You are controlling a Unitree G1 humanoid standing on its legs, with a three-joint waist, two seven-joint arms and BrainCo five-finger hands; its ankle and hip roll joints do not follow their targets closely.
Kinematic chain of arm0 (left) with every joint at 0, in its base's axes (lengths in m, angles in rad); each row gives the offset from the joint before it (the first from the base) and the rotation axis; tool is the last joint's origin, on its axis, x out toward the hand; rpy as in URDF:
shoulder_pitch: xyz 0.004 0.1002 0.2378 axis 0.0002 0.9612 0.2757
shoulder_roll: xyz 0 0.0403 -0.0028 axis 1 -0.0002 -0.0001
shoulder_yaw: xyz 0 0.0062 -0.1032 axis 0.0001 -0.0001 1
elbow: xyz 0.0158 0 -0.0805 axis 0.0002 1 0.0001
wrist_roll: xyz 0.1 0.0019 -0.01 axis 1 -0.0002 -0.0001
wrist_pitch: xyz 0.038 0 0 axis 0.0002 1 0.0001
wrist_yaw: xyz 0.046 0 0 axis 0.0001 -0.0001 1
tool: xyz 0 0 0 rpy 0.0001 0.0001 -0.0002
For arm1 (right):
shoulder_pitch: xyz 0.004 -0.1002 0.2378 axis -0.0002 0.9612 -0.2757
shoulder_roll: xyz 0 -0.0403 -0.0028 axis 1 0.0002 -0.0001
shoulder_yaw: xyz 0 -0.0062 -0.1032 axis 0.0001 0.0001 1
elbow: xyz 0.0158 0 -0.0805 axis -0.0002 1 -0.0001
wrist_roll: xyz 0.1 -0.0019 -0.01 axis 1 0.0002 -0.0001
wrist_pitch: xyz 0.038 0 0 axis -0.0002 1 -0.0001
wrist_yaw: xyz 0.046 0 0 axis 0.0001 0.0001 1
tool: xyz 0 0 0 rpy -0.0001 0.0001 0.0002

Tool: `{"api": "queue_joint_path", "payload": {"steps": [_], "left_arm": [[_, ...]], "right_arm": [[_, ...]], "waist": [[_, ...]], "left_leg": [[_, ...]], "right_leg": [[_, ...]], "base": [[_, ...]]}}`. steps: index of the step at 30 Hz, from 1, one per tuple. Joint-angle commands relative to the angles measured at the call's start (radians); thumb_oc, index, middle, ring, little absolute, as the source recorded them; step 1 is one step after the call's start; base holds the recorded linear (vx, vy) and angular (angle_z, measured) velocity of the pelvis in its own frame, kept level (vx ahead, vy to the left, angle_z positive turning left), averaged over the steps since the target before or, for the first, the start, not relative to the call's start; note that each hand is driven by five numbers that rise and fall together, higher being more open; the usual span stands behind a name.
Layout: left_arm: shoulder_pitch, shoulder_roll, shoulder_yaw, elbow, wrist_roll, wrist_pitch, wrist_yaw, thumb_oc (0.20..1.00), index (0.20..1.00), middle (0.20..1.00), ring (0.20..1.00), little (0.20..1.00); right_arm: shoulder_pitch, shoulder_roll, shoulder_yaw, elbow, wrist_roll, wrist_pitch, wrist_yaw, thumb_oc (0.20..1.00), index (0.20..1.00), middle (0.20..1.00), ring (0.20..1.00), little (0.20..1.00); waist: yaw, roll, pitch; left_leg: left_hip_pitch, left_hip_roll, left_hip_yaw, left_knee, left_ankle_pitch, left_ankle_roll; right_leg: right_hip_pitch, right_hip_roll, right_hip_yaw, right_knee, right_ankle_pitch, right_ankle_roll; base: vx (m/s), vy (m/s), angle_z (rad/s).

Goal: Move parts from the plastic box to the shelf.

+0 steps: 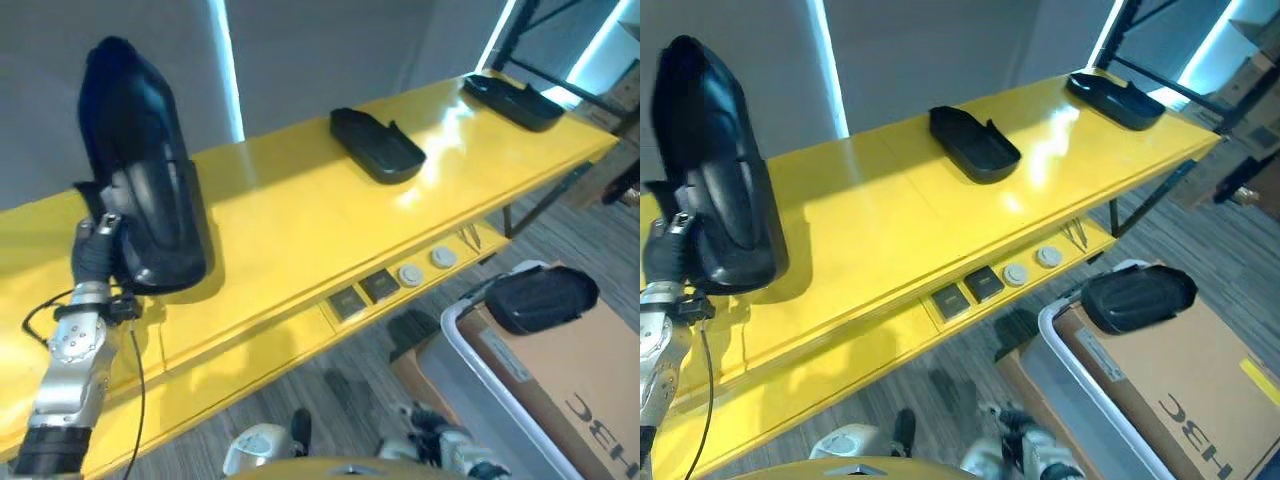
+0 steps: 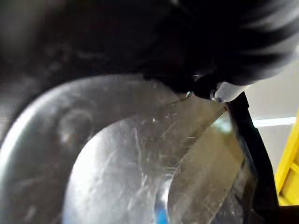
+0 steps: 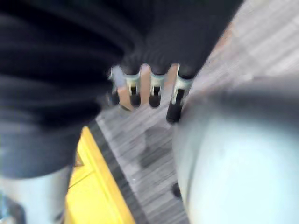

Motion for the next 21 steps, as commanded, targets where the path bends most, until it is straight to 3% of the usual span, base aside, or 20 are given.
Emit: {"api": "queue_joint_path", "payload": {"steps": [1,3,4,6,9,11,12,14,17,21], "left_arm": [[-0.105,-0.006,-0.020,-0.085,0.021,-0.044,0.022,0.200,0.200,0.200,0.200,0.200],[-0.133,-0.012,-0.065,-0.075,0.017,-0.043,0.002,0.200,0.200,0.200,0.200,0.200],[-0.144,-0.022,-0.081,-0.079,0.027,-0.031,0.001,0.200,0.200,0.200,0.200,0.200],[-0.171,-0.042,-0.123,-0.088,0.046,0.019,0.032,0.200,0.200,0.200,0.200,0.200],[-0.184,-0.067,-0.139,-0.098,0.049,0.068,0.053,0.200,0.200,0.200,0.200,0.200],[-0.195,-0.085,-0.147,-0.100,0.045,0.099,0.048,0.200,0.200,0.200,0.200,0.200],[-0.212,-0.092,-0.152,-0.089,0.038,0.121,0.016,0.200,0.200,0.200,0.200,0.200],[-0.239,-0.105,-0.169,-0.065,0.040,0.142,-0.010,0.200,0.200,0.200,0.200,0.200],[-0.289,-0.109,-0.223,-0.023,0.113,0.215,0.025,0.200,0.200,0.200,0.200,0.200],[-0.364,-0.068,-0.272,0.086,0.179,0.331,0.050,0.200,0.200,0.200,0.200,0.200]], "right_arm": [[0.094,-0.010,0.003,0.098,0.001,-0.015,0.026,1.000,1.000,1.000,1.000,1.000],[0.094,-0.001,-0.020,0.129,0.012,-0.012,0.030,1.000,1.000,1.000,1.000,1.000],[0.094,-0.002,-0.020,0.138,0.011,-0.004,0.031,1.000,1.000,1.000,1.000,1.000],[0.090,-0.008,-0.004,0.177,-0.010,0.003,0.054,1.000,1.000,1.000,1.000,1.000],[0.089,-0.012,0.024,0.186,-0.009,0.003,0.049,1.000,1.000,1.000,1.000,1.000],[0.073,-0.032,0.048,0.159,0.008,0.032,0.033,1.000,1.000,1.000,1.000,1.000],[0.080,-0.045,0.049,0.142,0.012,0.052,0.023,1.000,1.000,1.000,1.000,1.000],[0.087,-0.053,0.040,0.145,0.020,0.055,0.014,1.000,1.000,1.000,1.000,1.000],[0.088,-0.067,0.012,0.162,-0.009,0.057,0.031,1.000,1.000,1.000,1.000,1.000],[0.110,-0.060,0.027,0.190,-0.051,0.029,0.048,1.000,1.000,1.000,1.000,1.000]], "waist": [[-0.046,-0.022,-0.042],[-0.075,-0.032,-0.039],[-0.077,-0.035,-0.046],[-0.077,-0.050,-0.059],[-0.075,-0.059,-0.064],[-0.076,-0.058,-0.056],[-0.087,-0.055,-0.048],[-0.107,-0.057,-0.046],[-0.165,-0.060,-0.062],[-0.205,-0.030,-0.075]], "left_leg": [[0.013,0.014,-0.147,0.024,-0.101,-0.046],[0.024,0.019,-0.232,0.042,-0.125,-0.048],[0.030,0.042,-0.248,0.034,-0.111,-0.062],[0.036,0.101,-0.255,0.024,-0.081,-0.104],[0.016,0.158,-0.234,0.032,-0.050,-0.142],[-0.029,0.219,-0.183,0.029,0.009,-0.173],[-0.072,0.251,-0.117,0.039,0.048,-0.194],[-0.103,0.270,-0.036,0.073,0.051,-0.199],[-0.057,0.242,0.104,0.133,-0.025,-0.174],[0.023,0.238,0.155,0.037,-0.014,-0.175]], "right_leg": [[0.127,0.019,0.093,-0.473,0.258,0.016],[0.135,0.055,0.212,-0.494,0.267,0.025],[0.168,0.067,0.221,-0.509,0.217,0.024],[0.247,0.089,0.184,-0.536,0.148,0.010],[0.288,0.123,0.143,-0.543,0.105,-0.029],[0.299,0.155,0.100,-0.548,0.082,-0.065],[0.313,0.163,0.067,-0.561,0.077,-0.077],[0.326,0.157,0.023,-0.573,0.072,-0.083],[0.305,0.133,-0.022,-0.589,0.086,-0.086],[0.313,0.145,-0.030,-0.605,0.092,-0.078]], "base": [[0.33,-0.602,1.33],[0.25,-0.378,1.88],[0.23,-0.392,1.98],[0.24,-0.498,1.30],[0.12,-0.405,0.34],[0.01,-0.447,0.01],[-0.04,-0.348,0.28],[-0.05,-0.154,0.89],[-0.07,0.040,1.01],[0.03,0.085,0.27]]}}
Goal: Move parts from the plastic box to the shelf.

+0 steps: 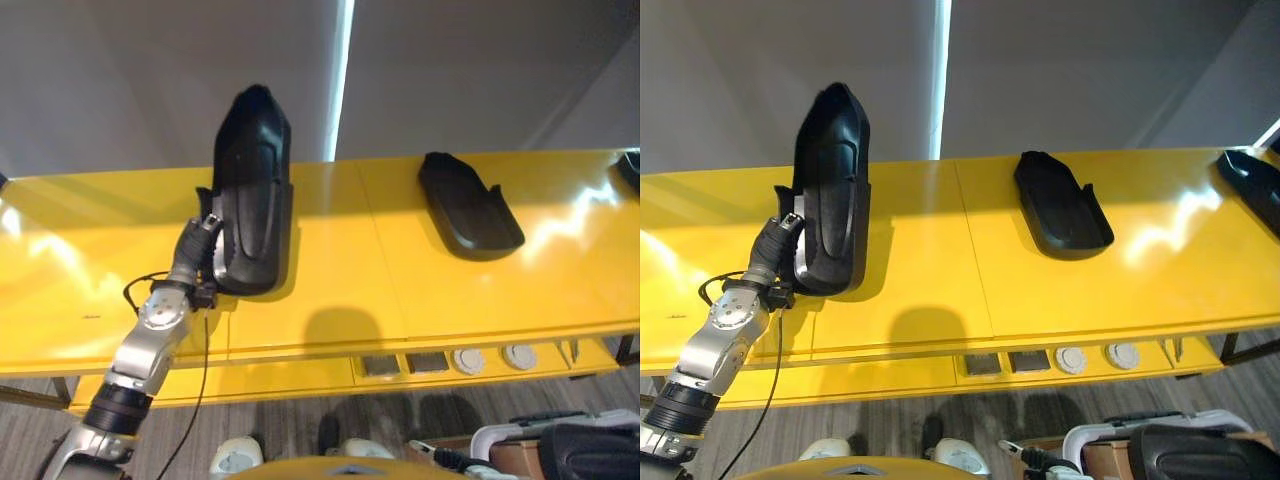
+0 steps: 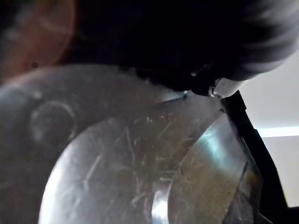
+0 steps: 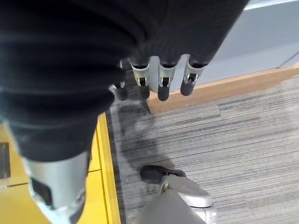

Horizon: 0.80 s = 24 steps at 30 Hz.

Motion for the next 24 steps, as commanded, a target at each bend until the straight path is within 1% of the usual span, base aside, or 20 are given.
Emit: {"api": "queue_joint_path", "payload": {"steps": [1,3,5,7,8,11,15,17,20,23,24], "left_arm": [[-0.164,0.073,-0.009,0.098,0.100,0.076,0.017,0.200,0.200,0.200,0.200,0.200],[-0.182,0.092,-0.023,0.129,0.091,0.084,0.028,0.200,0.200,0.200,0.200,0.200],[-0.197,0.109,-0.031,0.147,0.080,0.136,0.008,0.200,0.200,0.200,0.200,0.200],[-0.191,0.111,-0.028,0.160,0.068,0.162,-0.002,0.200,0.200,0.200,0.200,0.200],[-0.184,0.109,-0.026,0.170,0.054,0.183,0.004,0.200,0.200,0.200,0.200,0.200],[-0.165,0.099,-0.030,0.217,0.058,0.214,0.020,0.200,0.200,0.200,0.200,0.200],[-0.144,0.067,-0.053,0.308,0.104,0.222,0.054,0.200,0.200,0.200,0.200,0.200],[-0.138,0.028,-0.080,0.390,0.127,0.202,0.083,0.200,0.200,0.200,0.200,0.200],[-0.136,0.002,-0.099,0.411,0.139,0.206,0.098,0.200,0.200,0.200,0.200,0.200],[-0.137,-0.045,-0.131,0.448,0.161,0.211,0.145,0.200,0.200,0.200,0.200,0.200],[-0.148,-0.069,-0.152,0.486,0.164,0.213,0.187,0.200,0.200,0.200,0.200,0.200]], "right_arm": [[0.031,0.004,0.029,0.063,-0.052,-0.018,0.005,1.000,1.000,1.000,1.000,1.000],[0.028,0.006,0.037,0.071,-0.053,-0.019,0.004,1.000,1.000,1.000,1.000,1.000],[0.026,0.008,0.044,0.073,-0.059,-0.022,0.000,1.000,1.000,1.000,1.000,1.000],[0.027,0.007,0.045,0.068,-0.073,-0.019,0.002,1.000,1.000,1.000,1.000,1.000],[0.030,0.010,0.049,0.062,-0.085,-0.018,0.003,1.000,1.000,1.000,1.000,1.000],[0.037,0.016,0.058,0.050,-0.111,-0.012,-0.002,1.000,1.000,1.000,1.000,1.000],[0.036,0.023,0.074,0.038,-0.103,0.008,-0.014,1.000,1.000,1.000,1.000,1.000],[0.034,0.027,0.085,0.035,-0.114,0.017,-0.014,1.000,1.000,1.000,1.000,1.000],[0.032,0.028,0.091,0.037,-0.113,0.014,-0.011,1.000,1.000,1.000,1.000,1.000],[0.029,0.037,0.103,0.028,-0.111,0.021,-0.013,1.000,1.000,1.000,1.000,1.000],[0.027,0.040,0.115,0.024,-0.111,0.025,-0.010,1.000,1.000,1.000,1.000,1.000]], "waist": [[-0.021,0.035,-0.052],[-0.024,0.044,-0.060],[-0.027,0.059,-0.067],[-0.029,0.066,-0.068],[-0.030,0.069,-0.068],[-0.035,0.071,-0.069],[-0.035,0.065,-0.070],[-0.037,0.059,-0.069],[-0.039,0.056,-0.068],[-0.043,0.049,-0.070],[-0.048,0.045,-0.073]], "left_leg": [[0.005,0.008,-0.002,-0.117,0.109,-0.008],[0.013,0.003,-0.006,-0.141,0.121,-0.011],[0.024,-0.004,-0.009,-0.162,0.127,-0.015],[0.028,-0.006,-0.008,-0.166,0.128,-0.015],[0.031,-0.008,-0.004,-0.169,0.127,-0.014],[0.041,-0.014,0.000,-0.180,0.125,-0.011],[0.049,-0.017,0.006,-0.188,0.121,-0.004],[0.054,-0.017,0.014,-0.193,0.118,0.001],[0.057,-0.017,0.017,-0.195,0.117,0.003],[0.062,-0.014,0.022,-0.199,0.116,0.005],[0.066,-0.010,0.027,-0.200,0.116,0.005]], "right_leg": [[0.039,-0.040,0.040,0.012,-0.016,0.120],[0.041,-0.043,0.048,0.000,-0.007,0.126],[0.049,-0.050,0.058,-0.012,-0.002,0.135],[0.052,-0.054,0.064,-0.016,-0.001,0.138],[0.054,-0.056,0.067,-0.021,0.002,0.140],[0.059,-0.058,0.075,-0.030,0.007,0.145],[0.064,-0.059,0.079,-0.037,0.013,0.149],[0.065,-0.058,0.080,-0.041,0.014,0.150],[0.066,-0.055,0.082,-0.044,0.016,0.150],[0.071,-0.049,0.085,-0.049,0.016,0.150],[0.074,-0.044,0.089,-0.051,0.014,0.149]], "base": [[0.06,0.074,0.22],[0.04,0.098,0.09],[0.04,0.155,-0.22],[0.01,0.118,-0.07],[0.01,0.107,0.06],[0.02,0.062,-0.03],[0.01,0.011,-0.04],[0.00,0.000,0.00],[0.00,-0.009,-0.01],[0.02,-0.043,-0.02],[0.04,-0.065,0.00]]}}
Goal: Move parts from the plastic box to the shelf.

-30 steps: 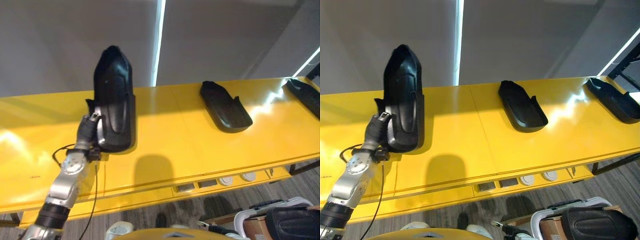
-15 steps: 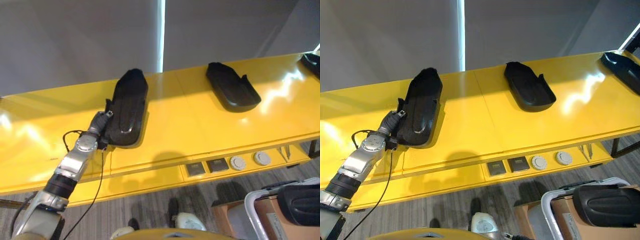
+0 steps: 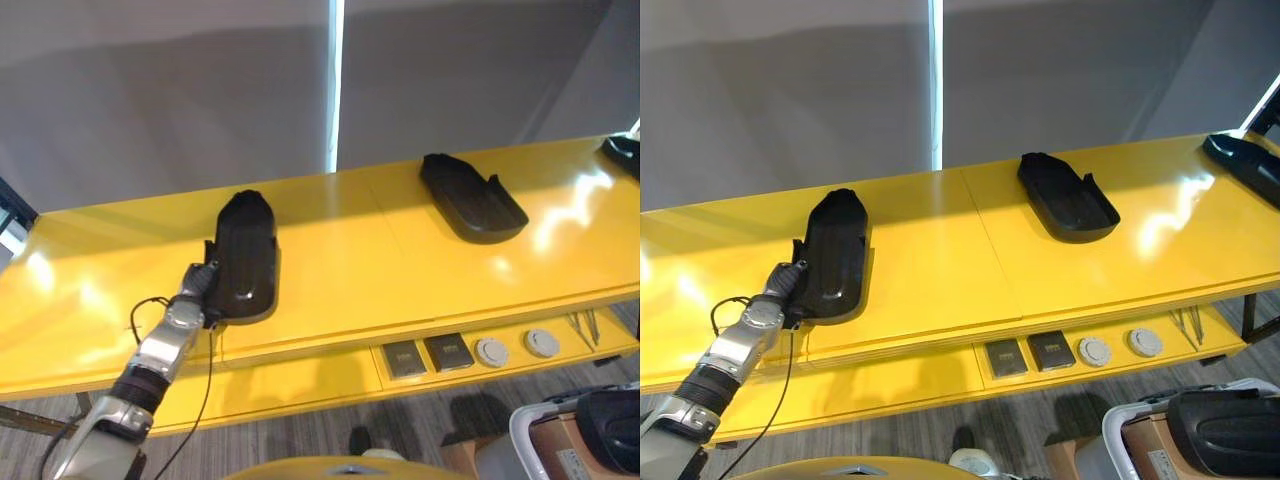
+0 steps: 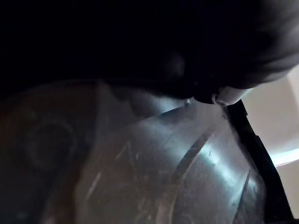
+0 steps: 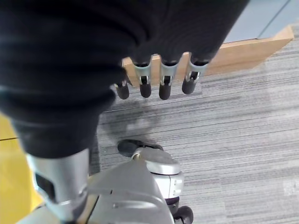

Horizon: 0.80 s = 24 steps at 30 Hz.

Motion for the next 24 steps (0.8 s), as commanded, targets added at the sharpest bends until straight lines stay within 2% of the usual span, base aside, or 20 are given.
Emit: {"api": "queue_joint_path", "payload": {"steps": [1,12,13,14,15,24], "left_arm": [[-0.059,-0.025,-0.023,0.104,0.021,-0.009,0.059,0.200,0.200,0.200,0.200,0.200],[-0.107,-0.093,-0.060,0.241,-0.003,-0.008,0.127,0.200,0.200,0.200,0.200,0.200],[-0.106,-0.096,-0.059,0.248,-0.007,-0.009,0.129,0.291,0.291,0.291,0.291,0.291],[-0.106,-0.101,-0.057,0.260,-0.008,-0.008,0.131,0.849,0.849,0.849,0.849,0.849],[-0.107,-0.102,-0.056,0.267,-0.014,-0.006,0.130,1.000,1.000,1.000,1.000,1.000],[-0.094,-0.086,-0.035,0.264,-0.008,-0.034,0.158,1.000,1.000,1.000,1.000,1.000]], "right_arm": [[-0.033,0.026,0.034,0.030,-0.002,0.015,-0.008,1.000,1.000,1.000,1.000,1.000],[-0.041,0.020,0.044,0.047,-0.015,0.016,-0.003,1.000,1.000,1.000,1.000,1.000],[-0.041,0.019,0.042,0.048,-0.017,0.015,-0.002,1.000,1.000,1.000,1.000,1.000],[-0.042,0.016,0.041,0.049,-0.018,0.015,0.001,1.000,1.000,1.000,1.000,1.000],[-0.043,0.015,0.040,0.049,-0.021,0.015,0.002,1.000,1.000,1.000,1.000,1.000],[-0.046,0.017,0.040,0.051,-0.029,0.013,0.006,1.000,1.000,1.000,1.000,1.000]], "waist": [[-0.020,-0.013,0.019],[-0.044,-0.013,0.017],[-0.045,-0.013,0.018],[-0.046,-0.012,0.018],[-0.046,-0.012,0.018],[-0.037,-0.006,0.020]], "left_leg": [[-0.077,0.050,0.000,0.028,0.042,-0.020],[-0.075,0.064,0.014,0.036,0.044,-0.023],[-0.074,0.065,0.015,0.036,0.044,-0.023],[-0.073,0.065,0.016,0.036,0.044,-0.024],[-0.073,0.065,0.016,0.037,0.045,-0.024],[-0.065,0.061,0.008,0.035,0.043,-0.024]], "right_leg": [[0.040,-0.008,0.033,0.049,-0.105,0.061],[0.041,0.003,0.050,0.054,-0.113,0.056],[0.042,0.003,0.051,0.054,-0.113,0.056],[0.043,0.003,0.052,0.053,-0.113,0.055],[0.044,0.004,0.053,0.053,-0.114,0.055],[0.057,0.000,0.046,0.049,-0.116,0.056]], "base": [[0.03,-0.065,-0.02],[0.01,-0.019,-0.06],[0.01,-0.003,-0.04],[0.01,0.000,-0.05],[0.01,0.003,-0.04],[0.00,0.000,0.00]]}}
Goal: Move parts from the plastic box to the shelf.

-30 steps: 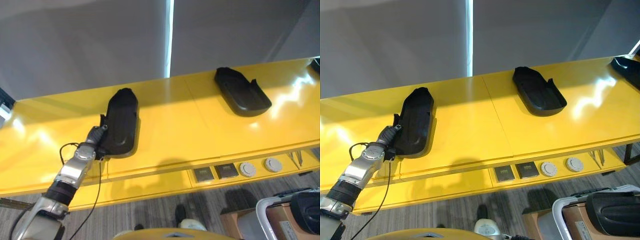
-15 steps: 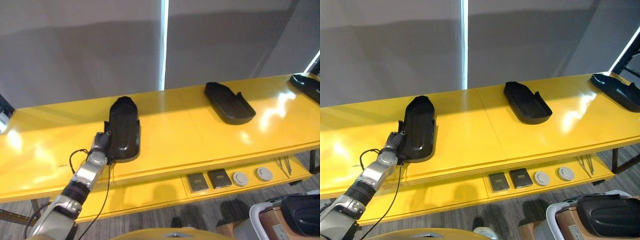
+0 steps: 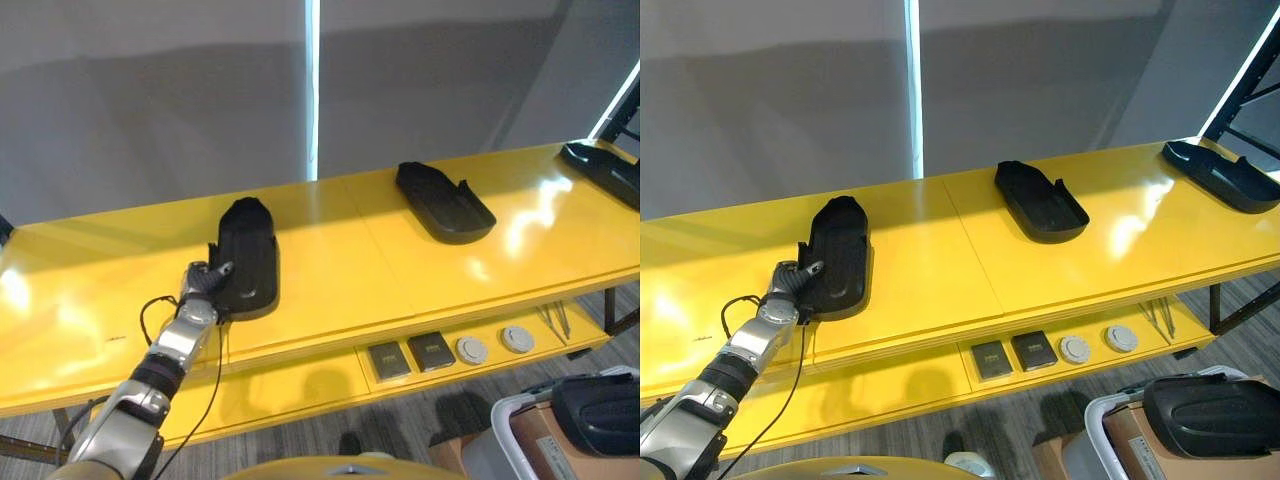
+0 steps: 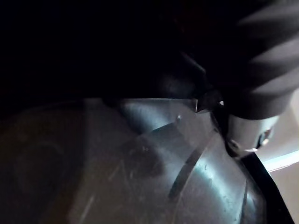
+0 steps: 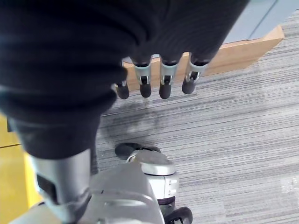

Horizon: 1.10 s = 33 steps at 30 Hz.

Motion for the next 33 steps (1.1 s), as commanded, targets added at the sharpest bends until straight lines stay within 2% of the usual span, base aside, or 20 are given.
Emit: {"api": "queue_joint_path", "payload": {"steps": [1,3,4,10,13,15,18,23,24,26,27,28,30,31,33], "left_arm": [[0.002,-0.022,-0.001,0.074,0.000,-0.002,0.002,1.000,1.000,1.000,1.000,1.000],[0.016,0.003,0.007,0.030,0.010,-0.001,-0.001,1.000,1.000,1.000,1.000,1.000],[0.039,0.044,0.031,-0.044,0.026,-0.006,-0.007,1.000,1.000,1.000,1.000,1.000],[0.087,0.122,0.109,-0.216,0.098,-0.018,-0.006,1.000,1.000,1.000,1.000,1.000],[0.130,0.175,0.191,-0.364,0.147,0.006,-0.027,1.000,1.000,1.000,1.000,1.000],[0.146,0.193,0.219,-0.403,0.158,0.005,-0.043,1.000,1.000,1.000,1.000,1.000],[0.174,0.210,0.254,-0.445,0.158,-0.021,-0.063,1.000,1.000,1.000,1.000,1.000],[0.207,0.225,0.298,-0.520,0.115,-0.103,-0.113,1.000,1.000,1.000,1.000,1.000],[0.212,0.226,0.302,-0.539,0.090,-0.145,-0.142,1.000,1.000,1.000,1.000,1.000],[0.218,0.215,0.303,-0.598,-0.051,-0.234,-0.240,1.000,1.000,1.000,1.000,1.000],[0.222,0.203,0.300,-0.629,-0.120,-0.251,-0.287,1.000,1.000,1.000,1.000,1.000],[0.230,0.167,0.284,-0.687,-0.263,-0.297,-0.393,1.000,1.000,1.000,1.000,1.000],[0.242,0.131,0.257,-0.731,-0.389,-0.330,-0.492,1.000,1.000,1.000,1.000,1.000],[0.249,0.108,0.235,-0.756,-0.490,-0.344,-0.534,0.912,0.912,0.912,0.912,0.912],[0.266,0.072,0.210,-0.781,-0.605,-0.345,-0.616,0.598,0.598,0.598,0.598,0.598]], "right_arm": [[-0.045,0.004,0.034,0.050,-0.021,-0.006,0.000,1.000,1.000,1.000,1.000,1.000],[-0.044,0.005,0.030,0.050,-0.026,-0.011,-0.002,1.000,1.000,1.000,1.000,1.000],[-0.046,0.005,0.020,0.054,-0.022,-0.014,-0.003,1.000,1.000,1.000,1.000,1.000],[-0.043,0.005,0.007,0.054,-0.026,-0.022,-0.005,1.000,1.000,1.000,1.000,1.000],[-0.039,0.009,-0.001,0.043,-0.024,-0.020,-0.012,1.000,1.000,1.000,1.000,1.000],[-0.038,0.012,-0.003,0.034,-0.024,-0.017,-0.014,1.000,1.000,1.000,1.000,1.000],[-0.037,0.015,-0.003,0.025,-0.023,-0.012,-0.021,1.000,1.000,1.000,1.000,1.000],[-0.043,0.016,-0.005,0.018,-0.041,-0.009,-0.028,1.000,1.000,1.000,1.000,1.000],[-0.045,0.016,-0.004,0.018,-0.039,-0.009,-0.029,1.000,1.000,1.000,1.000,1.000],[-0.046,0.015,-0.004,0.019,-0.040,-0.013,-0.029,1.000,1.000,1.000,1.000,1.000],[-0.047,0.014,-0.007,0.021,-0.045,-0.017,-0.029,1.000,1.000,1.000,1.000,1.000],[-0.049,0.013,-0.012,0.024,-0.057,-0.024,-0.029,1.000,1.000,1.000,1.000,1.000],[-0.053,0.014,-0.014,0.031,-0.060,-0.031,-0.032,1.000,1.000,1.000,1.000,1.000],[-0.057,0.011,-0.015,0.031,-0.056,-0.029,-0.031,1.000,1.000,1.000,1.000,1.000],[-0.060,0.008,-0.014,0.029,-0.058,-0.025,-0.030,1.000,1.000,1.000,1.000,1.000]], "waist": [[-0.009,0.012,0.037],[0.000,0.013,0.039],[0.017,0.014,0.040],[0.050,0.011,0.039],[0.077,0.005,0.037],[0.085,0.003,0.035],[0.099,0.000,0.032],[0.118,-0.004,0.026],[0.121,-0.004,0.026],[0.126,-0.006,0.026],[0.128,-0.006,0.026],[0.130,-0.005,0.028],[0.130,-0.004,0.030],[0.129,-0.004,0.031],[0.127,-0.005,0.032]], "left_leg": [[-0.065,0.053,-0.022,0.034,0.040,-0.020],[-0.065,0.051,-0.028,0.033,0.040,-0.021],[-0.066,0.048,-0.038,0.031,0.040,-0.021],[-0.069,0.041,-0.060,0.033,0.038,-0.021],[-0.069,0.036,-0.078,0.029,0.038,-0.021],[-0.071,0.035,-0.083,0.029,0.038,-0.022],[-0.070,0.032,-0.093,0.027,0.037,-0.022],[-0.069,0.027,-0.102,0.025,0.038,-0.022],[-0.069,0.027,-0.103,0.025,0.037,-0.022],[-0.070,0.025,-0.105,0.026,0.036,-0.021],[-0.070,0.024,-0.106,0.026,0.036,-0.020],[-0.070,0.023,-0.105,0.027,0.035,-0.019],[-0.069,0.022,-0.105,0.026,0.035,-0.018],[-0.069,0.021,-0.105,0.025,0.036,-0.018],[-0.069,0.020,-0.105,0.023,0.037,-0.018]], "right_leg": [[0.071,-0.014,0.013,0.048,-0.116,0.058],[0.075,-0.016,0.007,0.046,-0.116,0.058],[0.081,-0.019,-0.004,0.041,-0.116,0.058],[0.093,-0.025,-0.023,0.035,-0.115,0.058],[0.104,-0.028,-0.039,0.029,-0.115,0.058],[0.107,-0.029,-0.044,0.026,-0.113,0.058],[0.112,-0.031,-0.053,0.021,-0.111,0.060],[0.118,-0.033,-0.061,0.018,-0.107,0.063],[0.118,-0.034,-0.062,0.018,-0.106,0.063],[0.119,-0.035,-0.063,0.016,-0.103,0.063],[0.119,-0.036,-0.063,0.016,-0.102,0.063],[0.118,-0.037,-0.064,0.015,-0.098,0.064],[0.117,-0.038,-0.064,0.014,-0.093,0.065],[0.116,-0.039,-0.062,0.014,-0.090,0.066],[0.112,-0.039,-0.058,0.013,-0.087,0.068]], "base": [[0.00,0.000,0.00],[-0.01,0.017,0.02],[-0.02,0.025,0.04],[-0.02,0.022,0.11],[-0.02,0.018,0.14],[-0.02,0.022,0.21],[-0.02,0.023,0.11],[-0.02,0.028,0.11],[-0.02,0.019,0.07],[0.00,0.000,0.00],[-0.04,0.030,0.02],[-0.04,0.034,0.02],[-0.03,0.033,0.01],[-0.02,0.032,0.00],[-0.01,0.017,-0.01]]}}
